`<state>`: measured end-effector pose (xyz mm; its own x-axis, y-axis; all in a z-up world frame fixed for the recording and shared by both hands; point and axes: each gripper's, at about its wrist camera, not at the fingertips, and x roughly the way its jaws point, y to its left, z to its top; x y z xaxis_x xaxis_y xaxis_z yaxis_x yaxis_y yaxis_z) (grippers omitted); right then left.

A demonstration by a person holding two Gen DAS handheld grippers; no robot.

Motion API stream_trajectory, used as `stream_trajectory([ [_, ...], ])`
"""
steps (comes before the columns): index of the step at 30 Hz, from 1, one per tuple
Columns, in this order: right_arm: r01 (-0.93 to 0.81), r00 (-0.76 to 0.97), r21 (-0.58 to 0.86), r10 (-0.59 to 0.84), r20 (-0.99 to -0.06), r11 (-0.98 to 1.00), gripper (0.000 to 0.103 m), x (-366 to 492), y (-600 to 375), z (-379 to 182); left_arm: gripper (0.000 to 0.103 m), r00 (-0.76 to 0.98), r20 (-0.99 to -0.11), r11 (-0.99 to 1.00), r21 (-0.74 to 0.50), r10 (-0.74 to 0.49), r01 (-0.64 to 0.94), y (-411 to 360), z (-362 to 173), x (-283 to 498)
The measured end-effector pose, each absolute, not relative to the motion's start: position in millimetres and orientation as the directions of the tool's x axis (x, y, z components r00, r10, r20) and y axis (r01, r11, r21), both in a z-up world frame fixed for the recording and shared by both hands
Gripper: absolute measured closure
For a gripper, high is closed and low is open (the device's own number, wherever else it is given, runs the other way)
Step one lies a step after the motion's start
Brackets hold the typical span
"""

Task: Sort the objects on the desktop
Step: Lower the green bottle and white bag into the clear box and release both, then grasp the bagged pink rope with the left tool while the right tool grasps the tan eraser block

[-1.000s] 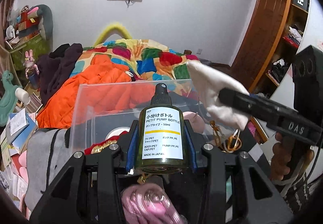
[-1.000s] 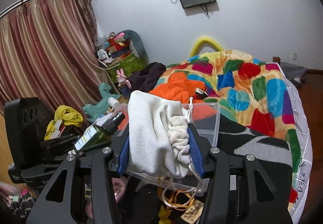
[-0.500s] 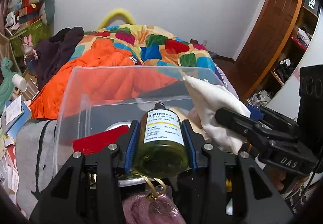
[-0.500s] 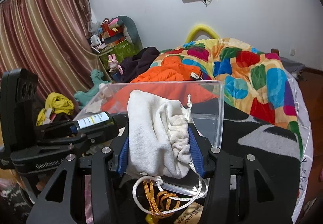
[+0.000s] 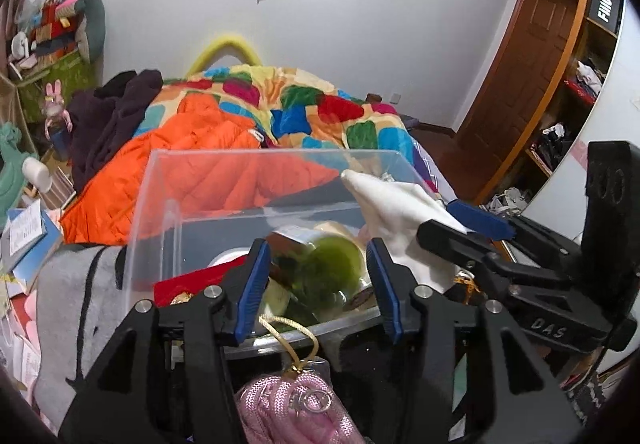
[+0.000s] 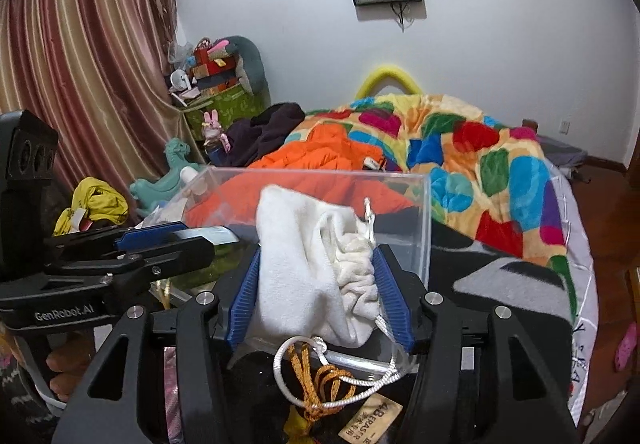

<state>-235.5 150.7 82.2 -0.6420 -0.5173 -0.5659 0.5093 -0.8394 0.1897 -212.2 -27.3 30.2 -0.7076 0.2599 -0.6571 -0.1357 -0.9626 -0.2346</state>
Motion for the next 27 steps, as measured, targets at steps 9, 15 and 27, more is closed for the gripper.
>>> stream_trajectory([
  [9,0.529,-0.69,0.134,-0.517,-0.507,-0.838,0.043,-204,159,104,0.051,-0.718,-0.641,-0.961,-0.225,0.271,-0.162,-24,42,-197],
  [15,0.537,-0.707,0.075,-0.497,-0.503,-0.84,0.042,-184,162,104,0.049,-0.719,-0.645,-0.965,-0.2,0.258,-0.167,-25,43,-181],
  [27,0.523,-0.722,-0.009,-0.438,-0.536,-0.852,0.04,-154,173,85,0.037,-0.71,-0.678,-0.982,-0.136,0.19,-0.133,-40,29,-137],
])
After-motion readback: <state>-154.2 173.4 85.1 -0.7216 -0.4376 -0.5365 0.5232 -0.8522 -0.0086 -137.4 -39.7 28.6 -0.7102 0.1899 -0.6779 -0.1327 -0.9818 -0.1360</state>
